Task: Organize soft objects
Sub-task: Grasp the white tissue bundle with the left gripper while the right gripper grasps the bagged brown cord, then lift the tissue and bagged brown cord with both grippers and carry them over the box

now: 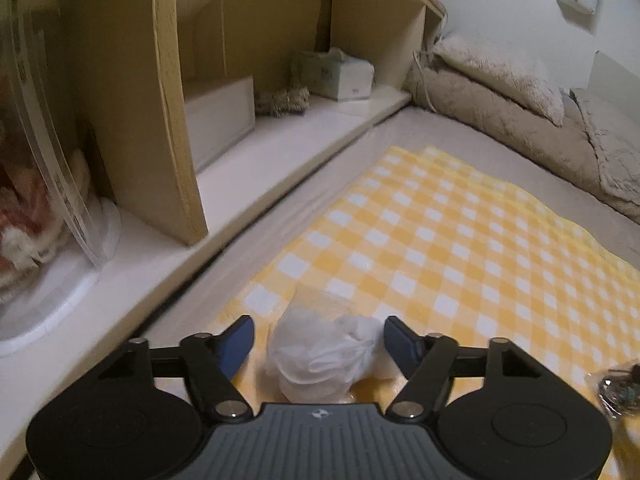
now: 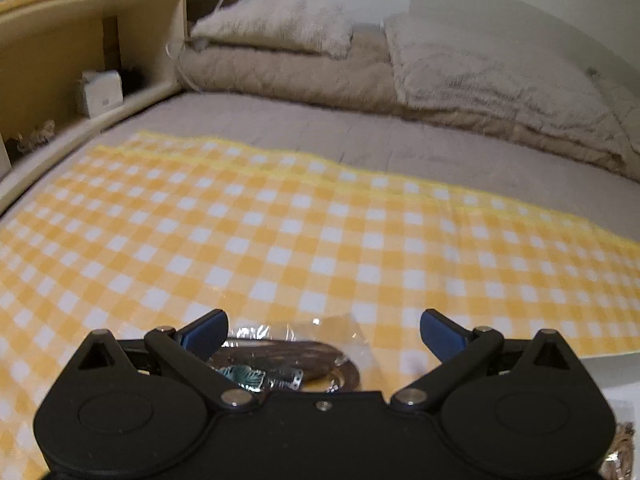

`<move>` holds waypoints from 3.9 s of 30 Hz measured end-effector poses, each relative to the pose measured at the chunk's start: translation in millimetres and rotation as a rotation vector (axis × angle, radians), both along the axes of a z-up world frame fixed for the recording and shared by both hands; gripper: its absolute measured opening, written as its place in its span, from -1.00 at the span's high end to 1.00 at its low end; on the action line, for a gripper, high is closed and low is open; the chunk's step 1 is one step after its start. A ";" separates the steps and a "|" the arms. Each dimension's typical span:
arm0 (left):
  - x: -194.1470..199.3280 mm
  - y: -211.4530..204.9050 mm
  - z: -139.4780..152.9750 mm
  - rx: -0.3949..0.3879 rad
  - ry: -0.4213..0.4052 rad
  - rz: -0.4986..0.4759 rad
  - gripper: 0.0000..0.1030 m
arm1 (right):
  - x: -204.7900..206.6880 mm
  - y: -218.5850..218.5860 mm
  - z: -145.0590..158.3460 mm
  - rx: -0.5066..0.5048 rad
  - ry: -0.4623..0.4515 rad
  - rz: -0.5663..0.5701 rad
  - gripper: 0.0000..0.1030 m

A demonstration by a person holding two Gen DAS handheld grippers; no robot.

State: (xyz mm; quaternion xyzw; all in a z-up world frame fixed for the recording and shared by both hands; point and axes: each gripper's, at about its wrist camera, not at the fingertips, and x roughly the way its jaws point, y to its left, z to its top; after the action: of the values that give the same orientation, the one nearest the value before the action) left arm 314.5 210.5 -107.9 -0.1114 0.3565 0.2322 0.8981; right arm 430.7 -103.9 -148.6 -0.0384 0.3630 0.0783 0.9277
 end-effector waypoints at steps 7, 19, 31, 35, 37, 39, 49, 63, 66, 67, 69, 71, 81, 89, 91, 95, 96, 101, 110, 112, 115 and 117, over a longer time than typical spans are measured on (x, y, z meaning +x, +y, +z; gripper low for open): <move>5.5 -5.6 -9.0 -0.089 0.072 -0.061 -0.05 | -5.0 12.8 -18.4 -0.145 0.020 0.122 -1.00; 7.4 -25.5 -8.7 -0.102 0.144 -0.154 0.11 | -55.4 7.4 -11.0 -0.127 0.117 0.422 -1.00; 5.5 -42.4 -1.8 -0.133 0.162 -0.206 0.22 | -77.5 -21.3 24.7 0.121 0.311 0.251 -0.65; 6.7 -47.0 -2.8 -0.151 0.188 -0.210 0.22 | -80.0 -34.4 15.4 0.319 0.432 0.102 -0.62; 7.0 -49.1 -3.0 -0.155 0.197 -0.213 0.22 | -79.6 -36.8 6.8 0.364 0.469 0.034 -0.62; 7.2 -51.8 -2.6 -0.152 0.201 -0.220 0.22 | -79.6 -36.7 -3.3 0.372 0.494 -0.016 -0.63; 4.2 -56.0 1.0 -0.135 0.203 -0.242 0.22 | -82.0 -10.9 -9.7 0.318 0.406 0.095 -0.49; -11.7 -73.9 23.3 -0.100 0.151 -0.288 0.22 | -96.3 -21.8 8.3 0.156 0.325 0.301 0.67; -17.4 -81.6 34.9 -0.111 0.109 -0.299 0.23 | -98.6 -35.3 18.3 0.183 0.296 0.289 0.75; -19.0 -84.8 37.8 -0.115 0.097 -0.304 0.23 | -99.9 -38.6 22.3 0.181 0.279 0.288 0.76; -23.1 -91.8 44.6 -0.119 0.074 -0.315 0.23 | -102.8 -44.5 32.4 0.185 0.245 0.293 0.80; -26.0 -100.3 51.9 -0.129 0.050 -0.329 0.23 | -107.0 -52.8 44.4 0.192 0.212 0.294 0.81; -41.3 -158.0 85.2 -0.158 -0.071 -0.436 0.23 | -128.6 -108.9 93.4 0.281 0.108 0.247 0.82; -48.8 -220.5 101.6 -0.177 -0.135 -0.569 0.23 | -145.5 -159.8 120.8 0.290 0.003 0.190 0.82; -48.3 -237.5 102.9 -0.183 -0.140 -0.605 0.23 | -149.6 -174.4 124.9 0.284 -0.012 0.166 0.82; -45.3 -269.1 102.3 -0.199 -0.144 -0.663 0.23 | -154.7 -204.1 129.3 0.263 -0.035 0.114 0.82; -44.4 -276.2 101.4 -0.203 -0.143 -0.674 0.23 | -156.0 -211.7 129.8 0.263 -0.038 0.101 0.82; -40.7 -314.8 95.2 -0.222 -0.133 -0.730 0.23 | -160.2 -247.5 128.3 0.253 -0.041 0.035 0.82; -28.6 -372.7 73.3 -0.247 -0.090 -0.820 0.23 | -157.1 -298.1 109.8 0.211 -0.014 -0.040 0.82; -23.1 -382.2 68.3 -0.252 -0.080 -0.833 0.23 | -152.3 -303.4 101.2 0.175 0.008 -0.036 0.82; -15.6 -391.4 59.3 -0.257 -0.074 -0.850 0.23 | -145.9 -309.8 85.8 0.130 0.050 -0.036 0.82; -9.8 -395.4 54.6 -0.255 -0.087 -0.858 0.23 | -140.5 -312.2 75.5 0.126 0.081 -0.027 0.82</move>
State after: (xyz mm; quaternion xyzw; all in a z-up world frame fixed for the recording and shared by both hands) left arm 304.7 -185.0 -53.3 -0.0730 0.3580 -0.2120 0.9064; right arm 290.2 -416.1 -73.1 0.0281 0.3949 0.0899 0.9139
